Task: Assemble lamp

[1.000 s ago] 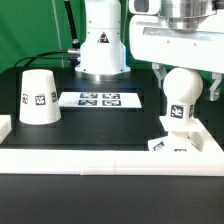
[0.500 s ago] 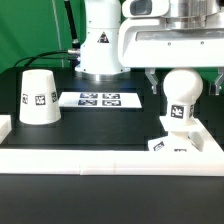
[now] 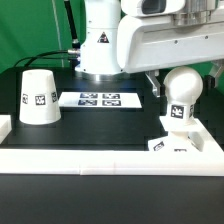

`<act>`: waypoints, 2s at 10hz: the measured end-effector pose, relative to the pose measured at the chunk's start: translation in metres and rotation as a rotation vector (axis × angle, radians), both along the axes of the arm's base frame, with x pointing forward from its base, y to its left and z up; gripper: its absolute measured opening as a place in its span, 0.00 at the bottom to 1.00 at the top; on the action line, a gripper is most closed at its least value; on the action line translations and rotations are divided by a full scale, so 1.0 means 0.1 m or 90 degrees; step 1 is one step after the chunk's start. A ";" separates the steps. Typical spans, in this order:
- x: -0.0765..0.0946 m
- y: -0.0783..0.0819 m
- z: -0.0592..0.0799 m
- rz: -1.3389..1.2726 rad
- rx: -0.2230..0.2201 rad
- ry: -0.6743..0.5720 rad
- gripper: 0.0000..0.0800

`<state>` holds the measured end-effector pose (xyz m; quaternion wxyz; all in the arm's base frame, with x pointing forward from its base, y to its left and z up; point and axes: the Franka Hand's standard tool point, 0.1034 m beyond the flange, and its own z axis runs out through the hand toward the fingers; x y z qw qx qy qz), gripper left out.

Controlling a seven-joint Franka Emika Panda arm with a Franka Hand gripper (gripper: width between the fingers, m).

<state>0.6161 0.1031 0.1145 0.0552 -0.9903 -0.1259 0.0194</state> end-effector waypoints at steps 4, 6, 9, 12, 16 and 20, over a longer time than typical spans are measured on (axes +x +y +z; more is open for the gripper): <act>0.05 0.02 0.00 0.199 -0.007 -0.056 0.87; 0.06 0.01 0.00 0.277 -0.020 -0.075 0.87; 0.07 -0.03 -0.01 0.366 -0.021 -0.085 0.87; 0.05 -0.05 -0.06 0.454 -0.036 -0.081 0.87; 0.04 -0.07 -0.07 0.604 -0.058 -0.078 0.87; 0.05 -0.08 -0.07 0.608 -0.060 -0.078 0.71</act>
Offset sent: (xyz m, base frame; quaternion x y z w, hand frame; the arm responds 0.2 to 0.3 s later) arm -0.0064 0.0025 0.0025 -0.0317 0.0399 -0.2454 0.9681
